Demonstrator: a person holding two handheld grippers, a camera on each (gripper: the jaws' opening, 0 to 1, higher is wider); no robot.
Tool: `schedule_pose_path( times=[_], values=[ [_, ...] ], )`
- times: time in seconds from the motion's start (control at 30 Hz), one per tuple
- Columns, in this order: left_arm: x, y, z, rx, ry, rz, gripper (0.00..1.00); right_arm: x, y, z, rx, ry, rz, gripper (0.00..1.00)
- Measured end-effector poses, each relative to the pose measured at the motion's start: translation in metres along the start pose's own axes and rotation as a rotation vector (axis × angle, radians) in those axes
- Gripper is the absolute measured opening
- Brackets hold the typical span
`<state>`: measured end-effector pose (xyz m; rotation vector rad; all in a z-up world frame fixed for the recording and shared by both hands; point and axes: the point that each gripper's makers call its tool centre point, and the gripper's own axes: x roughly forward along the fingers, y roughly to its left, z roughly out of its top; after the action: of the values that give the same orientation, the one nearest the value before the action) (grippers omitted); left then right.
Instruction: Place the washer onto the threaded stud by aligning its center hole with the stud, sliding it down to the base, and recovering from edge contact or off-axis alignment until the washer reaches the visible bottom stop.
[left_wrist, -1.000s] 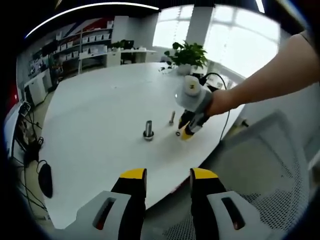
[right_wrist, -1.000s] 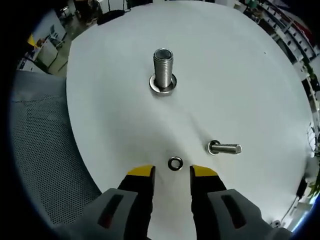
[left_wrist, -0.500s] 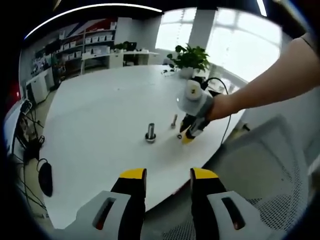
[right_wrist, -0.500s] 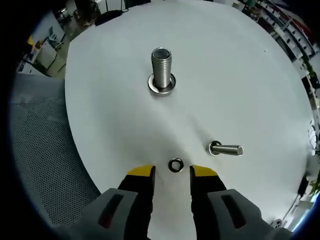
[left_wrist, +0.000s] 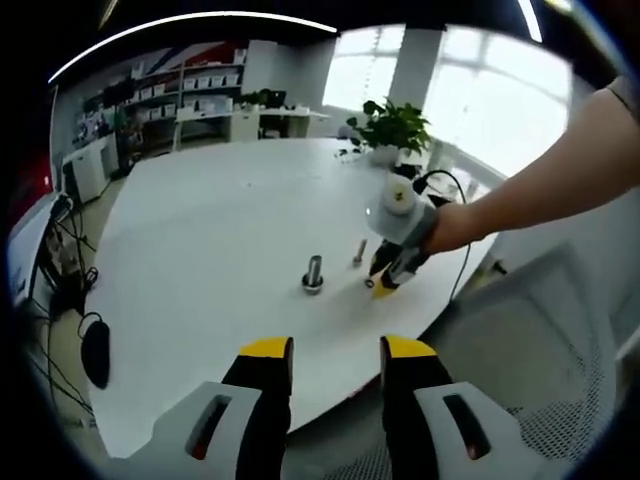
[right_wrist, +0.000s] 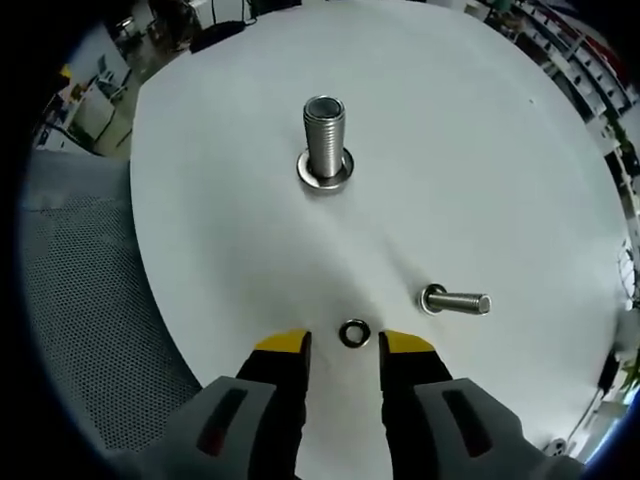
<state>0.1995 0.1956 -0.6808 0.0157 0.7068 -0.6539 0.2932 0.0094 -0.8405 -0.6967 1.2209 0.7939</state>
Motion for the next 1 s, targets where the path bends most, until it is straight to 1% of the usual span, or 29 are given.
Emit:
schedule_pose_path(
  times=[0.13, 0.4, 0.43, 0.57, 0.77, 0.93, 1.0],
  values=[
    [0.0005, -0.0002, -0.0016, -0.009, 0.006, -0.003, 0.33, 0.0, -0.0008, 0.0018, 0.015, -0.017, 0.004, 0.3],
    [-0.0005, 0.0021, -0.0004, -0.021, -0.004, 0.004, 0.33, 0.0007, 0.002, 0.001, 0.017, -0.012, 0.015, 0.29],
    [-0.0003, 0.0025, -0.0017, -0.02, 0.003, 0.006, 0.33, 0.0014, 0.0027, 0.0033, 0.037, -0.028, 0.023, 0.28],
    [0.0001, 0.002, -0.0013, -0.017, 0.002, 0.005, 0.33, 0.001, 0.001, 0.0031, 0.042, -0.035, 0.03, 0.28],
    [0.001, 0.0003, -0.0035, -0.009, 0.014, -0.002, 0.33, 0.0011, 0.0048, 0.0033, 0.03, -0.046, 0.05, 0.32],
    [0.0011, 0.0011, -0.0055, 0.002, 0.025, 0.007, 0.33, 0.0013, 0.0048, 0.0036, 0.035, -0.05, 0.038, 0.32],
    [0.0012, 0.001, -0.0049, 0.004, 0.024, 0.007, 0.33, 0.0011, 0.0042, 0.0031, 0.033, -0.062, 0.037, 0.32]
  ],
)
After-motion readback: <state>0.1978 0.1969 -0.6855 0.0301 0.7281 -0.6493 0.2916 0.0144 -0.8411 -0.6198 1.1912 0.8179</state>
